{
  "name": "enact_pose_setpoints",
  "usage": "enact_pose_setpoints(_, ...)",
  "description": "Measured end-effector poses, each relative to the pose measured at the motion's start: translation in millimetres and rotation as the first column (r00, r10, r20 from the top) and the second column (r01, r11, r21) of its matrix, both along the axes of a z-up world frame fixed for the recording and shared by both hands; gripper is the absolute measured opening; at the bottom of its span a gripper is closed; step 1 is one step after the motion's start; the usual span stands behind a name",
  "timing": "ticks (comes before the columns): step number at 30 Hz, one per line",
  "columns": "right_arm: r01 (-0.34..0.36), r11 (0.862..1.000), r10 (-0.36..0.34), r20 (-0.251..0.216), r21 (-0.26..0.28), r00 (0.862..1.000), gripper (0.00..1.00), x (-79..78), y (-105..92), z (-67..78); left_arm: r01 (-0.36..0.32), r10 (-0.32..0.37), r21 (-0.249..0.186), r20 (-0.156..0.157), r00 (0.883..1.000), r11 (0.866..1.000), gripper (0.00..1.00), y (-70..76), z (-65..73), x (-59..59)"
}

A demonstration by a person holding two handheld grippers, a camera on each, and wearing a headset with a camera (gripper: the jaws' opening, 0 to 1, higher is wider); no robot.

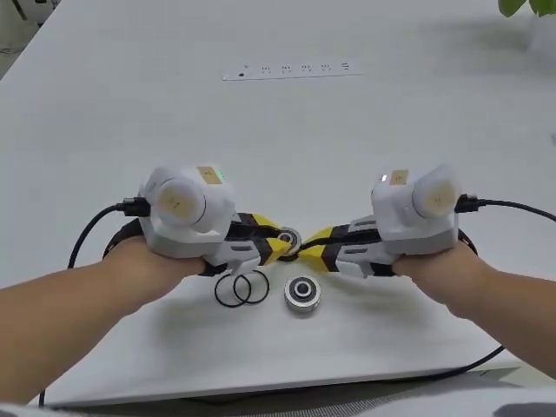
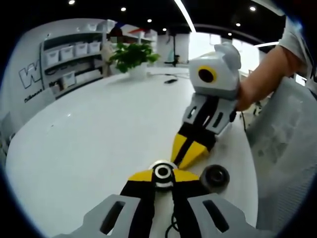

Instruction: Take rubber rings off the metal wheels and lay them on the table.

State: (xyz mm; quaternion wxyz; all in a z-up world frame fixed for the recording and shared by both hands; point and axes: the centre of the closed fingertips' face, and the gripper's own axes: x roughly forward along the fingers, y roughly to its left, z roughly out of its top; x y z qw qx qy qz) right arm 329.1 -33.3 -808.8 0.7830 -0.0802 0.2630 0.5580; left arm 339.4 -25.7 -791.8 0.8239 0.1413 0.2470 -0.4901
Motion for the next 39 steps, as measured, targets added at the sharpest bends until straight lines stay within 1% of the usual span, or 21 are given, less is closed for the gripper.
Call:
enact_pose_setpoints(1, -0.001, 1.000, 0.001, 0.002, -0.001, 1.000, 0.01, -0.4, -0.3, -0.2, 0.000, 0.000, 0.000, 0.000, 1.000, 1.000, 0.12, 0.1, -0.1, 0.1)
enact_pose_setpoints(5, -0.001, 1.000, 0.001, -0.002, 0.001, 1.000, 0.02, -0.9, 0.3, 0.2, 0.003, -0.003, -0.002, 0.001, 1.000, 1.000, 0.12, 0.2, -0.3, 0.4)
enact_pose_setpoints(7, 0.008, 1.000, -0.008, 0.006, 0.002, 1.000, 0.07, 1.0, 0.0, 0.7, 0.003, -0.003, -0.002, 0.001, 1.000, 1.000, 0.12, 0.1, -0.3, 0.3)
enact_pose_setpoints(9, 0.008, 1.000, -0.008, 0.000, 0.011, 1.000, 0.08, 0.9, 0.9, 1.8, 0.003, -0.003, -0.003, 0.001, 1.000, 1.000, 0.12, 0.4, -0.7, 0.8)
enact_pose_setpoints(12, 0.002, 1.000, -0.002, 0.006, 0.011, 1.000, 0.10, 0.7, 1.0, 1.8, 0.003, -0.003, -0.003, 0.001, 1.000, 1.000, 0.12, 0.5, -1.0, 1.3)
enact_pose_setpoints(16, 0.007, 1.000, -0.008, 0.013, 0.023, 1.000, 0.15, 2.3, 2.4, 4.4, 0.003, -0.003, -0.004, 0.001, 1.000, 1.000, 0.12, 0.9, -1.5, 2.1)
enact_pose_setpoints(20, 0.011, 1.000, -0.012, 0.031, 0.029, 0.999, 0.20, 4.6, 3.5, 7.3, 0.003, -0.003, -0.004, 0.001, 1.000, 1.000, 0.12, 1.2, -1.9, 2.6)
enact_pose_setpoints(23, -0.005, 1.000, 0.004, 0.037, 0.031, 0.999, 0.23, 3.1, 9.1, 7.9, 0.002, -0.002, -0.004, 0.001, 1.000, 1.000, 0.12, 1.1, -2.1, 2.7)
enact_pose_setpoints(26, -0.023, 1.000, 0.022, 0.065, 0.010, 0.998, 0.28, 2.5, 13.2, 6.4, 0.002, -0.002, -0.003, 0.001, 1.000, 1.000, 0.12, 1.1, -2.0, 2.8)
enact_pose_setpoints(28, -0.022, 1.000, 0.022, 0.072, 0.004, 0.997, 0.30, 3.9, 14.6, 5.7, 0.002, -0.002, -0.003, 0.001, 1.000, 1.000, 0.12, 0.8, -1.8, 2.6)
enact_pose_setpoints(30, -0.023, 1.000, 0.023, 0.077, -0.001, 0.997, 0.29, 5.5, 15.5, 5.5, 0.002, -0.002, -0.004, 0.001, 1.000, 1.000, 0.12, 0.8, -1.6, 2.6)
enact_pose_setpoints(33, -0.023, 1.000, 0.024, 0.083, -0.008, 0.996, 0.25, 6.5, 15.2, 5.0, 0.001, -0.001, -0.004, 0.002, 1.000, 1.000, 0.12, 0.7, -1.4, 2.5)
enact_pose_setpoints(39, -0.021, 1.000, 0.022, 0.089, -0.011, 0.996, 0.24, 6.2, 13.1, 5.0, -0.001, 0.001, -0.005, 0.004, 1.000, 1.000, 0.12, 0.3, -1.1, 1.9)
